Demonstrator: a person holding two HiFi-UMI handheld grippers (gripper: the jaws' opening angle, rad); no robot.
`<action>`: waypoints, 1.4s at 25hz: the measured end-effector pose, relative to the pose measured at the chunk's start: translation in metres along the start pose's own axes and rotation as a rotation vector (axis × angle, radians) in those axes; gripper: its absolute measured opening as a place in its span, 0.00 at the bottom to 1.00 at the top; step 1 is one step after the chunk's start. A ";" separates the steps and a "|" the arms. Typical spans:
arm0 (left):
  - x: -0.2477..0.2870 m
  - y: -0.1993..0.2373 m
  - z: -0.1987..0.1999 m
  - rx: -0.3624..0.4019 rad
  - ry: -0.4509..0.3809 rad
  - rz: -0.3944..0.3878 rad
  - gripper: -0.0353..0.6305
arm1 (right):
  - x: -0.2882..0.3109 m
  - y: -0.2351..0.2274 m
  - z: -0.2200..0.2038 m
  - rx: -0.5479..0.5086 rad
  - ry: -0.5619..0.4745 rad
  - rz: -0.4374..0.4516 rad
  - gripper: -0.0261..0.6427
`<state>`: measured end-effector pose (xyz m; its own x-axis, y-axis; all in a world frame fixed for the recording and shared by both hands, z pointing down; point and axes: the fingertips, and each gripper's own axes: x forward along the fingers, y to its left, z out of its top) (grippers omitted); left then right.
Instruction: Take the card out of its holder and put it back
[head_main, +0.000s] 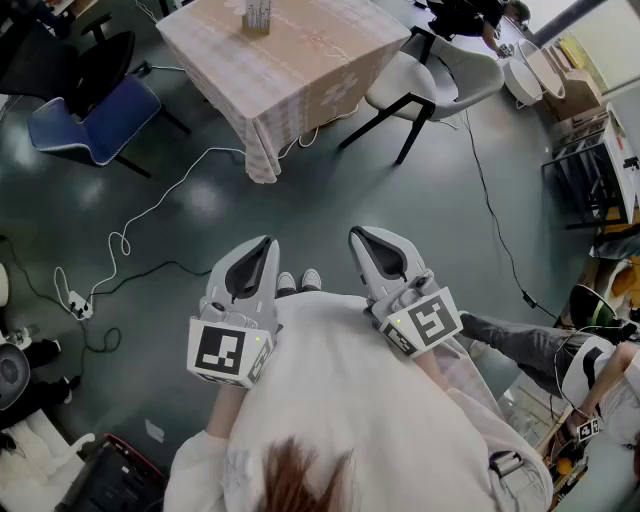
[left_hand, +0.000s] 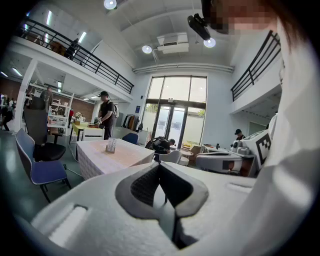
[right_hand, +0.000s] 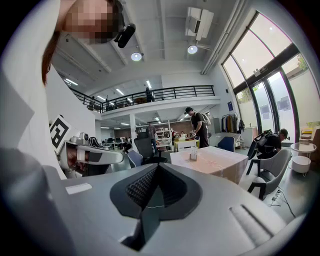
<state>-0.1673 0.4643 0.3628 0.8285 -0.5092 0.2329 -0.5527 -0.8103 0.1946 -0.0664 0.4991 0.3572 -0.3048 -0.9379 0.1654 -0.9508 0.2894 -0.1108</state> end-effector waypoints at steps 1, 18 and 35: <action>0.000 0.001 0.000 0.003 0.003 0.001 0.05 | 0.001 0.000 -0.001 0.002 0.002 0.001 0.03; 0.016 0.004 -0.017 -0.069 0.025 0.035 0.05 | 0.008 -0.015 -0.007 0.036 0.007 0.051 0.03; 0.052 -0.016 -0.020 -0.096 0.037 0.022 0.05 | -0.011 -0.060 -0.012 0.082 -0.005 0.023 0.03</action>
<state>-0.1168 0.4567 0.3911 0.8135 -0.5139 0.2724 -0.5779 -0.7668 0.2793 -0.0063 0.4945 0.3738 -0.3256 -0.9323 0.1573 -0.9359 0.2941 -0.1940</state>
